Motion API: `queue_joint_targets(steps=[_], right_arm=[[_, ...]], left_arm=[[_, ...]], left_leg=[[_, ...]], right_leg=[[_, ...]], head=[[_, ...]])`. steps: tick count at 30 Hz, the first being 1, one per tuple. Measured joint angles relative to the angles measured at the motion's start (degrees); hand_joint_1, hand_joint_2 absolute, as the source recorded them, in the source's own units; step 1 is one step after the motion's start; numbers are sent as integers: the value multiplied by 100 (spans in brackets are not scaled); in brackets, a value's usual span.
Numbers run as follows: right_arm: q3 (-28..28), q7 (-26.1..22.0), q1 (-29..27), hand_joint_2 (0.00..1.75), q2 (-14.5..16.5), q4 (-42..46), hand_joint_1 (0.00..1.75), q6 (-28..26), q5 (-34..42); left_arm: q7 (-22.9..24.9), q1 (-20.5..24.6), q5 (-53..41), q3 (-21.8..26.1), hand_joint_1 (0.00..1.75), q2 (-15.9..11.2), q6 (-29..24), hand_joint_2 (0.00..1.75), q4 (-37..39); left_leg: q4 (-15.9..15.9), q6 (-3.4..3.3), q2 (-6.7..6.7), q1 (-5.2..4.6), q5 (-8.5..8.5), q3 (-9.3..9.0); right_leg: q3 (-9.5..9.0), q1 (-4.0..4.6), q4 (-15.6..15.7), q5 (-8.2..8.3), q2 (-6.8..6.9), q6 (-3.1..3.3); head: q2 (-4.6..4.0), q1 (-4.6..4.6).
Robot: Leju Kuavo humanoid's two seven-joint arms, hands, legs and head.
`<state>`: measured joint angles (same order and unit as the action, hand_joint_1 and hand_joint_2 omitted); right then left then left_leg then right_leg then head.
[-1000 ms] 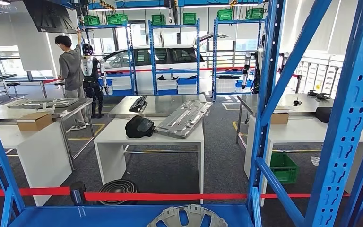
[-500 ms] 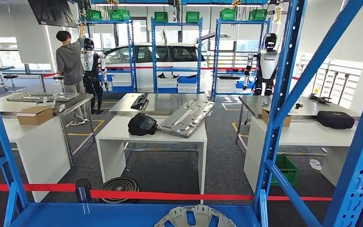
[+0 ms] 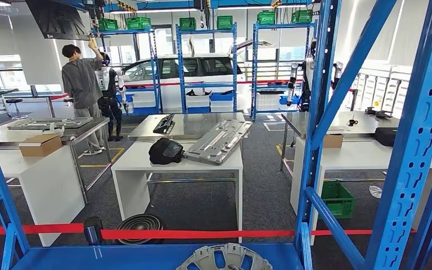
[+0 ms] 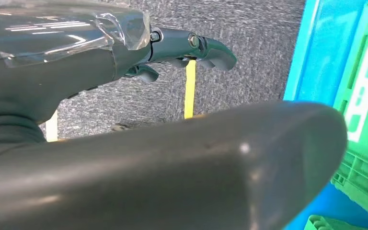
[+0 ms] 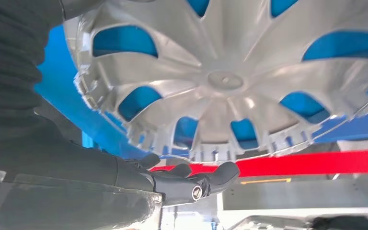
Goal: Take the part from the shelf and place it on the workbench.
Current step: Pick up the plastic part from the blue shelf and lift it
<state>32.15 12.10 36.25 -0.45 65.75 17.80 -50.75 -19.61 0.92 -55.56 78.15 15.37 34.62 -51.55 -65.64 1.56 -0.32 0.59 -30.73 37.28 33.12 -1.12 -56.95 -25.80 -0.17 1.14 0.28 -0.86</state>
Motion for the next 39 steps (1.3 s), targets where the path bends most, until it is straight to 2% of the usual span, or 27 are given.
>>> queue_joint_targets(steps=[1, 2, 3, 4, 6, 8, 10, 12, 13, 14, 16, 17, 18, 19, 20, 21, 22, 24, 26, 28, 30, 32, 33, 34, 35, 37, 39], right_arm=[[-93, -7, -32, 175, 15, 2, 0, -2, -29], [-179, -14, -74, 175, 28, 2, 0, -5, -55], [-256, -25, -117, 175, 39, 4, 0, -9, -78], [-323, -38, -153, 175, 51, 10, 0, -11, -101], [-440, -70, -191, 175, 76, 43, 0, -9, -146], [-535, -94, -196, 175, 96, 79, 0, -1, -179], [-601, -105, -219, 175, 104, 93, 0, 13, -196], [-646, -111, -244, 175, 107, 98, 0, 60, -211], [-668, -124, -243, 175, 107, 100, 0, 113, -208], [-694, -150, -241, 175, 105, 97, 0, 191, -180], [-749, -230, -256, 175, 98, 79, 0, 369, -40], [-786, -290, -273, 175, 96, 55, 0, 473, 118], [-833, -367, -289, 175, 94, 21, 0, 577, 351], [-894, -466, -297, 175, 93, -19, 0, 690, 659], [-967, -580, -293, 175, 93, -61, 0, 791, 1013], [-1045, -705, -274, 175, 91, -102, 0, 868, 1379], [-1105, -816, -243, 175, 82, -139, 0, 920, 1697], [-1157, -976, -167, 175, 52, -199, 0, 988, 2168], [-1142, -1026, -126, 175, 7, -235, 0, 1029, 2375], [-1125, -1028, -106, 175, -24, -256, 0, 1041, 2449], [-1080, -1026, -82, 175, -37, -264, 0, 1035, 2490], [-975, -1003, -73, 175, -66, -269, 0, 1023, 2506], [-898, -978, -74, 175, -88, -271, 0, 1019, 2506], [-813, -946, -76, 175, -109, -271, 0, 1012, 2500], [-727, -908, -76, 175, -127, -269, 0, 999, 2475], [-541, -801, -75, 175, -157, -243, 0, 908, 2285], [-328, -680, -77, 175, -193, -183, 0, 778, 2003]], left_arm=[[-8, 4, -14, -1, 0, -5, -11, 0, 19], [-15, 4, -28, 1, 0, -8, -23, 0, 37], [-20, 2, -37, 3, 0, -10, -33, 0, 52], [-25, 1, -39, 7, 0, -14, -39, 0, 62], [-35, 4, -47, 11, 0, -29, -40, 0, 68], [-45, 13, -65, 11, 0, -49, -35, 0, 77], [-51, 20, -77, 10, 0, -63, -32, 0, 91], [-57, 24, -81, 9, 0, -71, -32, 0, 103], [-63, 28, -87, 4, 0, -75, -38, 0, 114], [-71, 35, -96, -6, 0, -83, -50, 0, 136], [-87, 55, -120, -32, 0, -110, -82, 0, 200], [-93, 62, -133, -43, 0, -128, -100, 0, 244], [-102, 67, -144, -56, 0, -152, -127, 0, 302], [-115, 72, -153, -70, 0, -178, -156, 0, 366], [-132, 79, -154, -89, 0, -210, -191, 0, 440], [-156, 89, -154, -113, 0, -248, -232, 0, 525], [-181, 99, -154, -133, 0, -285, -264, 0, 600], [-226, 109, -149, -168, 0, -370, -321, 0, 750], [-246, 106, -140, -189, 0, -432, -349, 0, 856], [-255, 100, -132, -209, 0, -468, -363, 0, 925], [-266, 102, -112, -227, 0, -497, -367, 0, 974], [-278, 97, -84, -232, 0, -514, -362, 0, 1006], [-282, 88, -71, -232, 0, -514, -355, 0, 1012], [-284, 77, -60, -232, 0, -512, -344, 0, 1013], [-284, 69, -50, -231, 0, -510, -328, 0, 1013], [-276, 61, -30, -229, 0, -509, -281, 0, 990], [-241, 58, -14, -228, 0, -486, -213, 0, 915]], left_leg=[[-407, 20, 6, 11, -167, 190], [-709, 33, 12, 17, -257, 339], [-807, 36, 17, 19, -238, 394], [-664, 31, 22, 20, -111, 332], [123, -1, 23, 16, 280, -47], [761, -42, 17, -5, 481, -379], [889, -86, 6, -32, 482, -453], [932, -166, 7, -17, 521, -463], [961, -208, 11, -5, 544, -470], [987, -243, 17, 7, 565, -476], [990, -269, 18, 1, 575, -465], [988, -270, 17, -1, 576, -461], [986, -271, 14, -3, 576, -459], [982, -270, 11, -4, 575, -460], [976, -266, 6, -3, 572, -460], [961, -253, 1, -4, 564, -459], [941, -233, -3, -14, 551, -453], [900, -179, -6, -38, 526, -435], [895, -132, -6, -44, 528, -423], [827, -80, -3, -25, 463, -374], [351, -23, 9, -3, 180, -151], [-459, 11, 19, 10, -165, 225], [-734, 15, 21, 12, -235, 363], [-807, 11, 22, 12, -201, 408], [-629, -4, 22, 10, -59, 330], [179, -69, 22, -4, 318, -67], [767, -128, 24, -35, 484, -367]], right_leg=[[0, 2, -1, -1, 1, 9], [-1, 6, -2, -3, 2, 11], [-4, 9, -2, -4, 1, 11], [-9, 10, -3, -5, -3, 11], [-24, 14, -2, -10, -20, 3], [-17, 42, -8, -17, -36, -25], [-5, 59, -2, -12, -41, -73], [26, 55, -33, -34, -37, -125], [89, 55, -150, -101, -35, -135], [217, 55, -405, -224, -32, -127], [607, 50, -1216, -546, -31, -95], [788, 48, -1583, -661, -31, -98], [878, 47, -1753, -689, -30, -123], [863, 44, -1703, -634, -29, -161], [740, 39, -1435, -508, -26, -206], [525, 31, -995, -334, -20, -249], [327, 29, -596, -200, -14, -261], [73, 35, -97, -40, -9, -212], [57, 56, -63, -21, -14, -126], [51, 37, -52, -5, -16, -67], [42, 11, -42, 4, -15, -15], [44, 22, -44, 0, -15, 9], [45, 29, -45, -1, -16, 11], [42, 36, -46, -3, -18, 13], [34, 43, -46, -4, -22, 13], [15, 62, -44, -7, -28, 12], [25, 89, -45, -9, -29, -1]], head=[[0, -4], [0, -4], [1, -5], [1, -6], [1, -5], [1, -5], [1, -4], [1, -1], [1, 3], [1, 10], [1, 21], [1, 22], [1, 24], [2, 25], [2, 26], [2, 28], [1, 31], [1, 23], [1, 14], [1, 12], [1, 2], [0, -8], [0, -8], [1, -10], [1, -11], [1, -11], [1, -9]])
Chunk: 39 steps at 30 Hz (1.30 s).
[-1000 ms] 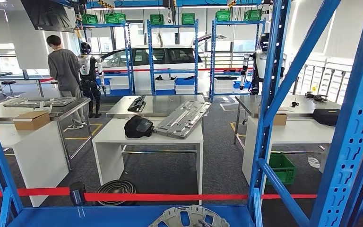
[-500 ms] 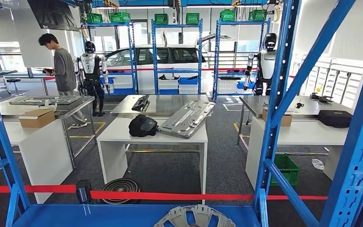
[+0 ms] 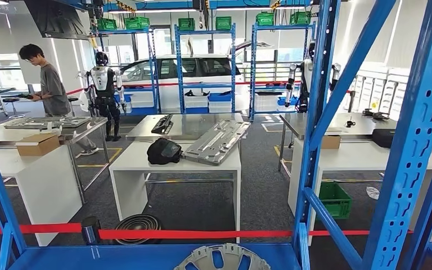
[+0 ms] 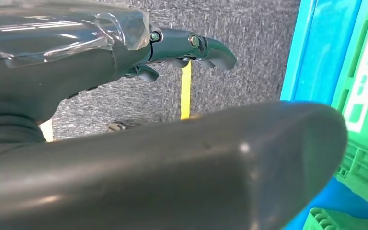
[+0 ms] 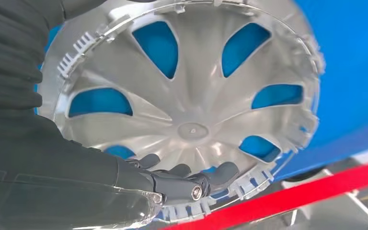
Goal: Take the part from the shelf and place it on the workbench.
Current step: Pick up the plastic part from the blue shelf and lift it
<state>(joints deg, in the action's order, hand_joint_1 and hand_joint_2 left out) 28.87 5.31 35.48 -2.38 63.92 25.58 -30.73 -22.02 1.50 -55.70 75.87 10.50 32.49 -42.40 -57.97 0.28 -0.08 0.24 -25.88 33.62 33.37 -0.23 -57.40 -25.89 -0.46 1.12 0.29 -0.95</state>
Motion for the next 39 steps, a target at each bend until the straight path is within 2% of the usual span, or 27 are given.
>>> queue_joint_targets(steps=[3, 5, 6, 8, 9, 10, 11, 13, 14, 15, 16, 18, 20, 21, 23, 24, 25, 26, 27, 28, 30, 31, 34, 35, 37, 39], right_arm=[[274, 109, -43, 175, -44, 86, 0, -76, -257], [384, 133, -54, 175, -80, 134, 0, -88, -326], [429, 142, -52, 175, -103, 152, 0, -92, -364], [532, 163, -62, 175, -143, 162, 0, -91, -481], [599, 173, -86, 175, -161, 164, 0, -85, -580], [667, 182, -115, 175, -177, 168, 0, -77, -686], [736, 188, -142, 175, -192, 181, 0, -67, -798], [865, 200, -169, 175, -212, 244, 0, -47, -1010], [935, 206, -174, 175, -218, 291, 0, -36, -1113], [1013, 214, -181, 175, -225, 344, 0, -23, -1214], [1090, 226, -193, 175, -236, 396, 0, -8, -1308], [1225, 250, -225, 175, -263, 482, 0, 31, -1452], [1334, 275, -239, 175, -282, 554, 0, 54, -1575], [1385, 285, -240, 175, -284, 585, 0, 56, -1636], [1485, 307, -250, 175, -287, 620, 0, 56, -1744], [1533, 317, -264, 175, -289, 627, 0, 55, -1791], [1575, 332, -281, 175, -291, 633, 0, 54, -1837], [1608, 345, -297, 175, -293, 640, 0, 52, -1878], [1639, 356, -307, 175, -293, 655, 0, 47, -1924], [1664, 366, -312, 175, -293, 678, 0, 41, -1970], [1697, 376, -313, 175, -293, 728, 0, 22, -2049], [1710, 378, -319, 175, -295, 750, 0, 12, -2083], [1747, 386, -353, 175, -308, 812, 0, -9, -2153], [1756, 389, -355, 175, -315, 835, 0, -15, -2163], [1772, 392, -359, 175, -339, 862, 0, -23, -2171], [1795, 395, -389, 175, -362, 867, 0, -25, -2173]], left_arm=[[49, -23, 12, 5, 0, 60, 95, 0, -134], [53, -38, 19, 9, 0, 105, 124, 0, -195], [54, -41, 22, 10, 0, 126, 135, 0, -219], [61, -42, 23, 12, 0, 149, 146, 0, -247], [71, -44, 11, 14, 0, 159, 148, 0, -255], [81, -46, -2, 16, 0, 167, 150, 0, -258], [92, -49, -18, 18, 0, 178, 153, 0, -259], [99, -51, -40, 21, 0, 204, 163, 0, -271], [102, -51, -47, 23, 0, 217, 176, 0, -290], [106, -51, -50, 30, 0, 230, 199, 0, -325], [117, -52, -47, 40, 0, 247, 230, 0, -374], [151, -56, -31, 77, 0, 296, 305, 0, -501], [187, -64, -14, 114, 0, 348, 366, 0, -620], [203, -66, -8, 134, 0, 370, 386, 0, -674], [232, -67, 1, 169, 0, 408, 413, 0, -766], [243, -68, 2, 187, 0, 425, 424, 0, -801], [250, -72, 3, 205, 0, 444, 434, 0, -832], [253, -75, 3, 223, 0, 461, 442, 0, -856], [254, -79, 1, 238, 0, 477, 447, 0, -884], [255, -79, -3, 249, 0, 487, 449, 0, -913], [253, -73, -19, 258, 0, 498, 446, 0, -962], [251, -69, -26, 261, 0, 501, 444, 0, -978], [248, -64, -42, 270, 0, 515, 444, 0, -1011], [247, -63, -44, 273, 0, 522, 445, 0, -1022], [245, -58, -44, 275, 0, 540, 448, 0, -1036], [244, -57, -45, 279, 0, 550, 449, 0, -1043]], left_leg=[[124, -52, 2, -18, 23, -56], [201, -111, 7, 6, 80, -88], [236, -136, 10, 19, 105, -101], [243, -152, 7, 20, 114, -93], [241, -153, 3, 21, 114, -91], [239, -152, -3, 21, 113, -90], [233, -149, -10, 23, 111, -91], [202, -123, -20, 22, 94, -90], [177, -96, -22, 11, 76, -82], [155, -67, -23, 0, 60, -73], [142, -41, -22, -9, 50, -66], [133, 4, -23, -6, 43, -57], [-14, 57, -18, 13, -78, 17], [-249, 85, -14, 24, -225, 126], [-1029, 128, -6, 40, -600, 490], [-1399, 139, -3, 45, -729, 670], [-1586, 142, -2, 46, -750, 769], [-1549, 136, -1, 46, -665, 760], [-1270, 120, -1, 45, -485, 631], [-831, 90, -2, 39, -271, 418], [-99, 30, -2, 12, -31, 43], [70, 7, -3, -3, -4, -46], [159, -57, -5, -11, 26, -89], [204, -93, -1, 3, 58, -109], [271, -146, 6, 28, 106, -135], [275, -158, 2, 26, 112, -125]], right_leg=[[24, 5, 14, 11, 4, -66], [102, 2, -127, -83, 10, -95], [225, -3, -381, -210, 12, -94], [604, -18, -1190, -537, 13, -83], [771, -24, -1540, -644, 13, -100], [844, -31, -1689, -666, 14, -135], [799, -41, -1595, -598, 15, -186], [397, -63, -779, -297, 27, -274], [191, -65, -381, -169, 30, -274], [48, -61, -113, -89, 33, -246], [-13, -49, -2, -62, 33, -201], [-18, -41, -3, -43, 27, -112], [-24, -66, 9, -28, 25, -47], [-29, -81, 15, -22, 24, -20], [-30, -76, 13, -24, 25, 8], [-30, -72, 12, -25, 26, 15], [-31, -68, 11, -27, 26, 18], [-35, -64, 11, -29, 23, 19], [-42, -61, 11, -30, 16, 19], [-50, -58, 12, -31, 8, 18], [-45, -32, 7, -36, -4, 1], [-36, -24, 6, -36, -6, -19], [-22, -20, 19, -32, -4, -103], [16, -17, -54, -81, 0, -114], [278, -22, -589, -340, 6, -96], [661, -27, -1391, -644, 8, -85]], head=[[1, 0], [1, 6], [1, 12], [1, 21], [1, 25], [1, 28], [2, 32], [1, 38], [1, 39], [0, 39], [1, 35], [1, 27], [1, 20], [0, 14], [0, 2], [1, 1], [1, 1], [1, 0], [0, -1], [-1, -1], [0, 1], [1, 3], [0, 5], [1, 9], [1, 22], [1, 31]])
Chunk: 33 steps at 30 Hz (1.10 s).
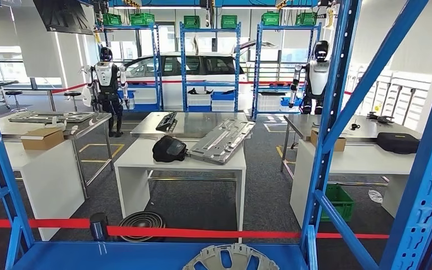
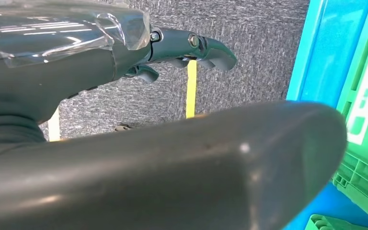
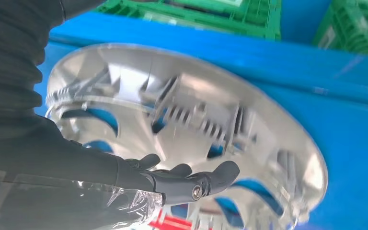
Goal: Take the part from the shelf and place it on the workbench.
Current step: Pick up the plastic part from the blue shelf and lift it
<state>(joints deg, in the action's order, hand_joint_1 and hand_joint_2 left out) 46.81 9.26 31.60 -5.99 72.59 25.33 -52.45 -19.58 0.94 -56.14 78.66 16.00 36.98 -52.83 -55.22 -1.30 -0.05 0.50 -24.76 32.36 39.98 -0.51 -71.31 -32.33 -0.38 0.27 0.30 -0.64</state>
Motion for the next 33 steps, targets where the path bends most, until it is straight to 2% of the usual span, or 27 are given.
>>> queue_joint_targets(steps=[1, 2, 3, 4, 5, 6, 7, 9, 11, 12, 13, 15, 16, 17, 18, 20, 21, 22, 24, 26, 27, 29, 31, 32, 33], right_arm=[[13, 1, -22, 175, -13, 0, 0, -1, -1], [23, 1, -37, 175, -24, 0, 0, -1, -1], [30, 1, -43, 175, -32, 3, 0, -2, -1], [34, 1, -41, 175, -38, 8, 0, -3, -1], [36, 1, -37, 175, -40, 15, 0, -4, -1], [36, 2, -34, 175, -40, 25, 0, -6, -1], [37, 2, -34, 175, -43, 32, 0, -7, -2], [40, 3, -38, 175, -47, 40, 0, -9, -6], [42, 3, -36, 175, -46, 50, 0, -11, -10], [42, 3, -34, 175, -44, 57, 0, -12, -13], [43, 3, -33, 175, -42, 65, 0, -13, -27], [49, 11, -43, 175, -41, 72, 0, -22, -96], [56, 20, -51, 175, -41, 74, 0, -29, -154], [62, 32, -58, 175, -41, 78, 0, -35, -222], [68, 48, -62, 175, -40, 86, 1, -39, -296], [73, 82, -56, 175, -31, 119, 3, -38, -469], [75, 102, -48, 175, -23, 137, 24, -38, -566], [79, 118, -40, 175, -12, 151, 42, -38, -674], [105, 165, -37, 175, 10, 160, 67, -44, -915], [146, 219, -43, 175, 30, 175, 56, -51, -1203], [166, 244, -43, 175, 36, 187, 56, -52, -1366], [207, 279, -57, 175, 43, 203, 51, -52, -1642], [244, 291, -95, 175, 45, 205, 27, -52, -1784], [258, 292, -115, 175, 46, 205, 15, -55, -1853], [273, 286, -128, 175, 51, 205, 9, -63, -1940]], left_arm=[[0, -1, -1, 4, 0, 5, 0, 0, -1], [0, -1, -1, 10, 0, 9, 0, 0, -1], [0, -1, -1, 15, 0, 15, 0, 0, -2], [0, -1, -1, 18, 0, 21, 0, 0, -2], [0, -1, -1, 21, 0, 26, 0, 0, -3], [0, 0, -2, 23, 0, 31, 0, 0, -5], [0, -1, -4, 25, 0, 33, 0, 0, -7], [0, -1, -7, 29, 0, 36, 0, 0, -11], [0, -2, -7, 35, 0, 39, 0, 0, -16], [0, -2, -7, 40, 0, 40, 0, 0, -18], [0, -2, -7, 45, 0, 41, 0, 0, -20], [-3, -2, -13, 53, 0, 44, 0, 0, -20], [-5, -4, -18, 57, 0, 46, 0, 0, -20], [-9, -6, -23, 61, 0, 49, 0, 0, -20], [-15, -7, -27, 65, 0, 50, 2, 0, -20], [-25, -6, -27, 68, 0, 50, 6, 0, -28], [-29, -4, -27, 68, 0, 51, 9, 0, -37], [-32, -1, -28, 68, 0, 53, 11, 0, -46], [-35, 5, -30, 68, 0, 59, 15, 0, -67], [-40, 8, -31, 71, 0, 77, 25, 0, -97], [-43, 10, -31, 73, 0, 89, 38, 0, -120], [-48, 16, -29, 75, 0, 117, 73, 0, -162], [-48, 17, -29, 75, 0, 140, 97, 0, -191], [-48, 17, -29, 76, 0, 150, 103, 0, -202], [-48, 17, -29, 77, 0, 157, 105, 0, -209]], left_leg=[[-2, 0, -3, -1, 0, 2], [-7, 0, -7, -1, 0, 3], [-15, 5, -11, -1, -3, 1], [-32, 16, -16, -1, -11, 1], [-55, 37, -21, -12, -25, 6], [-80, 62, -25, -23, -40, 14], [-99, 88, -28, -33, -51, 24], [-111, 134, -28, -36, -53, 38], [-185, 192, -25, -19, -121, 90], [-353, 223, -23, -8, -236, 168], [-650, 254, -19, 5, -408, 306], [-1459, 295, -10, 22, -770, 674], [-1751, 305, -7, 25, -853, 814], [-1828, 306, -5, 27, -821, 855], [-1660, 300, -4, 27, -683, 779], [-847, 265, -6, 22, -293, 383], [-473, 244, -8, 12, -167, 201], [-232, 225, -10, -2, -107, 78], [-123, 183, -17, -30, -105, 29], [-77, 108, -15, -15, -65, 10], [-47, 70, -12, -4, -42, 0], [-17, 21, -6, 6, -16, -3], [-21, 9, -9, 2, -13, 8], [-24, 9, -11, 1, -14, 9], [-29, 12, -14, 1, -15, 7]], right_leg=[[111, -1, -228, -59, 0, -22], [112, -2, -229, -26, 2, -61], [-10, -6, 19, 94, 4, -110], [-232, -12, 456, 264, 9, -155], [-456, -8, 888, 411, 13, -167], [-626, -4, 1215, 518, 17, -150], [-721, 5, 1395, 573, 19, -115], [-737, 17, 1439, 598, 17, -29], [-738, -10, 1450, 619, 16, 34], [-740, -29, 1458, 627, 16, 63], [-741, -41, 1462, 630, 17, 81], [-736, -37, 1460, 628, 20, 96], [-736, -36, 1459, 627, 20, 96], [-739, -35, 1458, 627, 19, 95], [-744, -35, 1457, 626, 16, 94], [-758, -30, 1457, 623, 5, 89], [-755, -16, 1454, 620, -1, 81], [-744, -5, 1452, 622, -5, 67], [-722, 7, 1454, 629, -7, 18], [-689, 5, 1422, 604, -2, -34], [-624, 6, 1295, 532, 0, -42], [-310, 0, 651, 241, 5, -20], [63, -4, -126, -30, 5, -18], [136, -7, -273, -53, 5, -47], [89, -13, -172, 17, 6, -91]], head=[[0, 3], [1, 5], [1, 8], [1, 10], [0, 12], [0, 10], [0, 8], [0, 1], [-1, -3], [-1, -9], [-1, -15], [-1, -24], [-1, -25], [-1, -26], [-1, -27], [-1, -27], [-1, -27], [-1, -26], [-1, -26], [0, -24], [1, -20], [1, -8], [1, 2], [1, 5], [1, 9]])
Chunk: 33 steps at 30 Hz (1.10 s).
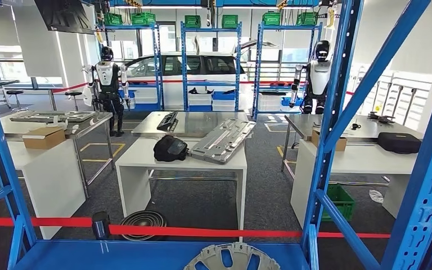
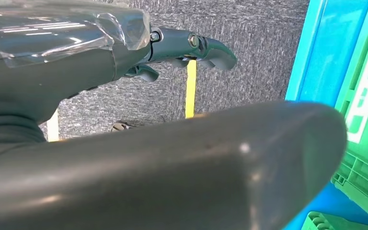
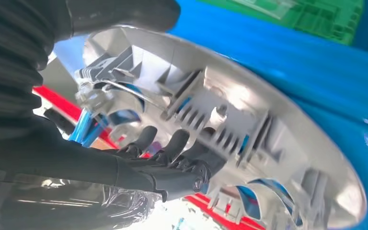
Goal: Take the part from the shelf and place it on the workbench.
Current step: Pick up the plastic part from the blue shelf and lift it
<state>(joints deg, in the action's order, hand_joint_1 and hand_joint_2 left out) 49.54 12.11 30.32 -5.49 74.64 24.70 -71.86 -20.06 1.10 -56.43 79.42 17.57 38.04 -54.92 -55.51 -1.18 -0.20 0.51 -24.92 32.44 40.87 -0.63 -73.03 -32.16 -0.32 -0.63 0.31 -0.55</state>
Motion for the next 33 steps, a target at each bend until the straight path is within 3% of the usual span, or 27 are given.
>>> queue_joint_targets(steps=[1, 2, 3, 4, 6, 9, 10, 12, 14, 15, 16, 17, 19, 20, 24, 26, 28, 29, 30, 31, 33], right_arm=[[14, -13, -8, 175, 10, 0, 10, -14, -104], [27, -29, -12, 175, 28, 0, 24, -31, -208], [37, -46, -15, 175, 54, 0, 53, -49, -290], [45, -61, -19, 175, 81, 0, 85, -63, -356], [62, -80, -38, 175, 137, -1, 135, -81, -462], [81, -104, -52, 175, 227, -2, 138, -109, -610], [84, -110, -52, 175, 259, -4, 138, -115, -636], [91, -120, -55, 175, 304, -16, 138, -119, -655], [102, -133, -63, 175, 322, -38, 138, -122, -665], [105, -141, -66, 175, 328, -48, 138, -124, -673], [108, -148, -68, 175, 336, -54, 138, -128, -679], [108, -154, -68, 175, 344, -58, 138, -132, -683], [107, -158, -68, 175, 362, -63, 138, -141, -688], [106, -160, -71, 175, 367, -64, 139, -145, -690], [98, -192, -80, 175, 373, -69, 151, -158, -737], [91, -254, -83, 175, 371, -78, 146, -155, -808], [90, -325, -99, 175, 369, -92, 141, -148, -878], [91, -353, -109, 175, 368, -101, 142, -145, -906], [90, -372, -113, 175, 370, -110, 146, -146, -923], [90, -388, -110, 175, 375, -119, 151, -152, -934], [89, -411, -97, 175, 394, -133, 156, -172, -940]], left_arm=[[0, 1, 0, 1, 0, 9, 1, 0, -4], [0, 2, -1, 1, 0, 18, 0, 0, -7], [1, 3, -2, 0, 0, 24, -2, 0, -9], [1, 5, -3, 0, 0, 30, -5, 0, -13], [2, 7, -8, 0, 0, 34, -24, 0, -21], [-4, 11, -19, 1, 0, 31, -64, 0, -25], [-7, 13, -20, 1, 0, 30, -78, 0, -25], [-12, 15, -29, 1, 0, 31, -96, 0, -25], [-13, 13, -43, 2, 0, 31, -99, 0, -24], [-13, 11, -48, 3, 0, 31, -99, 0, -23], [-16, 10, -50, 4, 0, 30, -99, 0, -22], [-20, 11, -50, 5, 0, 26, -100, 0, -22], [-31, 19, -50, 4, 0, 19, -103, 0, -22], [-35, 23, -50, 3, 0, 17, -105, 0, -22], [-47, 35, -49, 3, 0, 15, -110, 0, -21], [-57, 47, -42, 4, 0, 14, -108, 0, -14], [-60, 55, -20, 3, 0, 15, -105, 0, -1], [-60, 55, -7, 3, 0, 15, -106, 0, 5], [-59, 56, 3, 3, 0, 16, -109, 0, 8], [-58, 58, 11, 3, 0, 17, -113, 0, 10], [-54, 63, 30, 3, 0, 21, -118, 0, 10]], left_leg=[[-10, 8, -3, 1, -5, -2], [-28, 23, -7, -1, -15, -1], [-55, 50, -10, -14, -33, 9], [-79, 77, -11, -25, -48, 19], [-101, 130, -10, -40, -59, 35], [-227, 204, -8, -11, -163, 99], [-444, 233, -6, 1, -300, 198], [-1190, 282, 3, 19, -666, 542], [-1764, 301, 10, 27, -829, 820], [-1744, 297, 11, 27, -752, 815], [-1488, 284, 11, 27, -580, 694], [-1078, 260, 11, 24, -367, 496], [-356, 206, 11, 1, -124, 144], [-179, 185, 9, -15, -94, 57], [-52, 81, 12, -12, -54, -1], [0, 25, 20, 13, -15, -18], [1, 12, 19, 6, -9, -6], [-2, 11, 18, 4, -8, -3], [-6, 12, 15, 3, -9, -3], [-15, 17, 9, 4, -12, -5], [-59, 53, -8, -3, -35, -1]], right_leg=[[-160, -9, 325, 140, 3, -49], [-387, -21, 780, 302, 9, -89], [-592, -22, 1172, 432, 12, -94], [-731, -22, 1437, 515, 14, -72], [-798, 3, 1563, 556, 10, 15], [-803, -32, 1581, 584, 9, 120], [-809, -50, 1589, 590, 10, 149], [-809, -47, 1588, 587, 13, 180], [-809, -37, 1587, 584, 13, 184], [-814, -33, 1586, 583, 10, 184], [-822, -30, 1586, 582, 4, 183], [-830, -27, 1587, 581, -4, 182], [-819, -5, 1583, 581, -18, 168], [-805, 4, 1581, 584, -21, 152], [-742, 8, 1525, 554, -19, 63], [-510, 10, 1062, 324, -14, 77], [-126, 9, 263, 21, -13, 96], [9, 7, -17, -54, -12, 80], [40, 2, -84, -40, -10, 45], [-56, -8, 106, 65, -7, -5], [-481, -28, 942, 370, 4, -75]], head=[[0, 2], [0, 5], [-1, 5], [-1, 4], [-1, -4], [-1, -14], [-1, -20], [-1, -33], [0, -36], [0, -38], [0, -38], [-1, -39], [-1, -39], [-1, -39], [0, -36], [0, -25], [0, -15], [0, -13], [0, -11], [0, -8], [-1, -4]])
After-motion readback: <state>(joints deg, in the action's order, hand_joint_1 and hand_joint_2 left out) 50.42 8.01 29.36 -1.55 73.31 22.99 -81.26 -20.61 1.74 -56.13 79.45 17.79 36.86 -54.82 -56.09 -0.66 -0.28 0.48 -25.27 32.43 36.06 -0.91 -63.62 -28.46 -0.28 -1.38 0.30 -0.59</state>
